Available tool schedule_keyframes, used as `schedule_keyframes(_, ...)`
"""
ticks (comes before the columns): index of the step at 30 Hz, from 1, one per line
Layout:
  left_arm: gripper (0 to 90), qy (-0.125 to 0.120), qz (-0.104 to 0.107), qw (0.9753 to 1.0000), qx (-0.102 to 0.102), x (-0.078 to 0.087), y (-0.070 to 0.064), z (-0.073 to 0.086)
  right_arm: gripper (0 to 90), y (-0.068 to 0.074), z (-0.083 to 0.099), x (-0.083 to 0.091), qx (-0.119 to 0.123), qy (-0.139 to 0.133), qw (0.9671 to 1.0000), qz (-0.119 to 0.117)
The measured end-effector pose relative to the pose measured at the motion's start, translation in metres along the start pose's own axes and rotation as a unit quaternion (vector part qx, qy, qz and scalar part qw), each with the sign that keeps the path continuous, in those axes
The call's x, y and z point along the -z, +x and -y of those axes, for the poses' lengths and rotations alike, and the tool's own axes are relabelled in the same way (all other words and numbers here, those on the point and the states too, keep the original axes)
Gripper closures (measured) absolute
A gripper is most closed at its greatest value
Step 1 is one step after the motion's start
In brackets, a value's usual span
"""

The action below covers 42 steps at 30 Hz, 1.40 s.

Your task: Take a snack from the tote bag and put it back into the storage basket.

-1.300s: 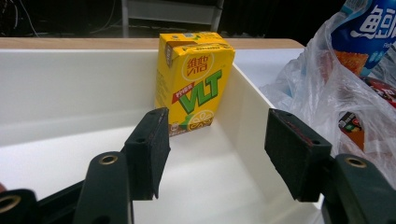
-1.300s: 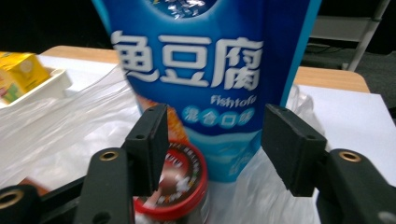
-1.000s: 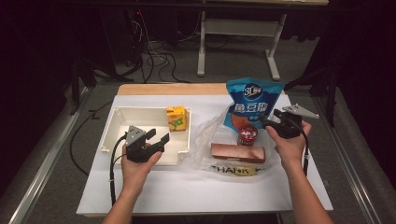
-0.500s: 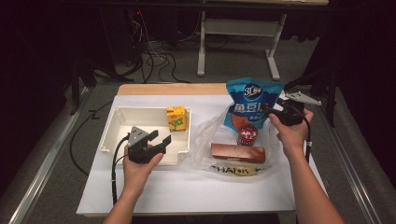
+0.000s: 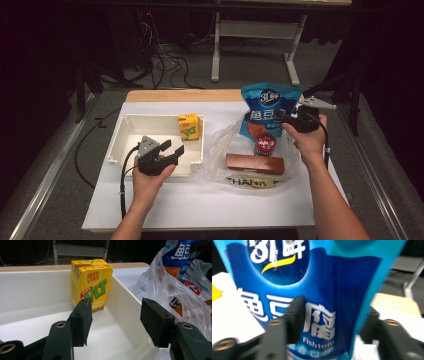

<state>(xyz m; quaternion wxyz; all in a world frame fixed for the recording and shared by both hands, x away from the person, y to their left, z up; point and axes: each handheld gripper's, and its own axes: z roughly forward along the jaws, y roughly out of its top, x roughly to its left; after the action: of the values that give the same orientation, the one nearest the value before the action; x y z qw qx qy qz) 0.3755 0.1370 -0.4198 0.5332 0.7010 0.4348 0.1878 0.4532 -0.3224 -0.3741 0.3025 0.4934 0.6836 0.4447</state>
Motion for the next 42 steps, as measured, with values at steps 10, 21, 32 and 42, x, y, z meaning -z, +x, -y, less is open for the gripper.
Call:
schedule_keyframes(10, 44.8, 0.001, 0.001, 1.0000, -0.002, 0.000, -0.002, 0.000, 90.0, 0.013, 0.000, 0.007, 0.034, 0.004, 0.9991, -0.023)
schedule_keyframes(21, 45.3, 0.004, -0.002, 1.0000, 0.002, -0.001, 0.000, 0.000, 90.0, 0.016, -0.011, 0.018, 0.017, -0.029, 0.9987, -0.039)
schedule_keyframes(32, 45.5, 0.006, -0.001, 1.0000, 0.000, -0.003, -0.003, 0.000, 90.0, 0.023, -0.028, 0.038, 0.018, -0.059, 0.9969, -0.049)
schedule_keyframes(42, 45.5, 0.002, 0.004, 1.0000, -0.002, -0.003, -0.006, -0.002, 90.0, 0.032, -0.036, 0.055, 0.009, -0.067, 0.9964, -0.051)
